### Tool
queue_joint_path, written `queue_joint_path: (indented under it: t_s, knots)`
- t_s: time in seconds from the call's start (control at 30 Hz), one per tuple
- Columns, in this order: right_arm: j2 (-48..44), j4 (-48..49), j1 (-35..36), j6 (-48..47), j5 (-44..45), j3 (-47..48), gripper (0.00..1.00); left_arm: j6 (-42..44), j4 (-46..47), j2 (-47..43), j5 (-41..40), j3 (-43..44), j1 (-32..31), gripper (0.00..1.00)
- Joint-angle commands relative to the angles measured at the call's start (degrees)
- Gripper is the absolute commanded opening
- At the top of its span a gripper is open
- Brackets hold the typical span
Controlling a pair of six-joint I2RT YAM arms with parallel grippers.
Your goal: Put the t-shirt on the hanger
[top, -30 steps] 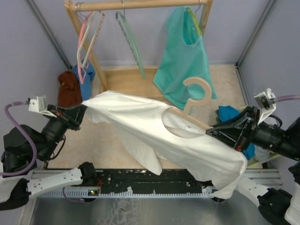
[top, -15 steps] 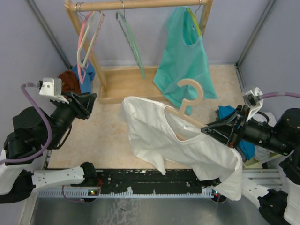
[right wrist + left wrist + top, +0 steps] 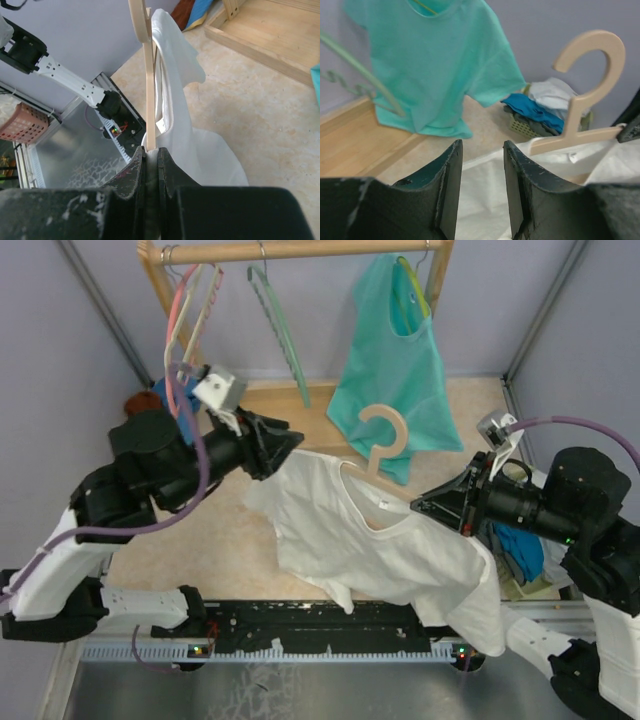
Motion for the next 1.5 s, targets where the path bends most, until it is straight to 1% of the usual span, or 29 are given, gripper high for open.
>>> queue_joint_path:
  t_s: [0.0,0.17,0.3,0.63,0.83,1.03,1.17,1.37,1.47]
  knots:
    - [2.2,8.3,-0.1,0.1,-0.2,0.7,0.00,-2.3,5.2,3.7,10.0,1.5,0.0,0.45]
    - [3.7,10.0,-0.1,0.4,-1.8,0.9,0.00,-2.4,8.0,7.5,12.4,2.6,-0.1,0.45]
    - [4.2,11.0,-0.1,0.6,-2.5,0.8,0.00,-3.0,9.5,8.9,14.7,3.3,-0.2,0.46]
    - [5.1,12.8,-0.1,1.2,-3.7,1.1,0.00,-3.5,9.0,12.0,13.8,4.3,-0.3,0.47]
    - [6.1,13.4,-0.1,1.3,-3.1,1.5,0.00,-4.0,9.4,14.0,13.8,5.7,-1.4,0.47]
    - [7.3,13.4,-0.1,1.9,-0.6,2.2,0.00,-4.2,8.4,15.6,10.1,6.9,-3.3,0.47]
    - [7.7,13.7,-0.1,2.3,1.4,2.5,0.00,-4.3,6.0,16.9,5.5,8.6,-4.8,0.47]
    - [8.2,15.1,-0.1,3.7,2.3,2.7,0.00,-3.9,4.6,18.4,-2.4,8.9,-6.5,0.47]
    - [7.9,16.1,-0.1,4.2,2.3,2.4,0.00,-3.6,5.2,18.8,-3.2,8.7,-6.8,0.47]
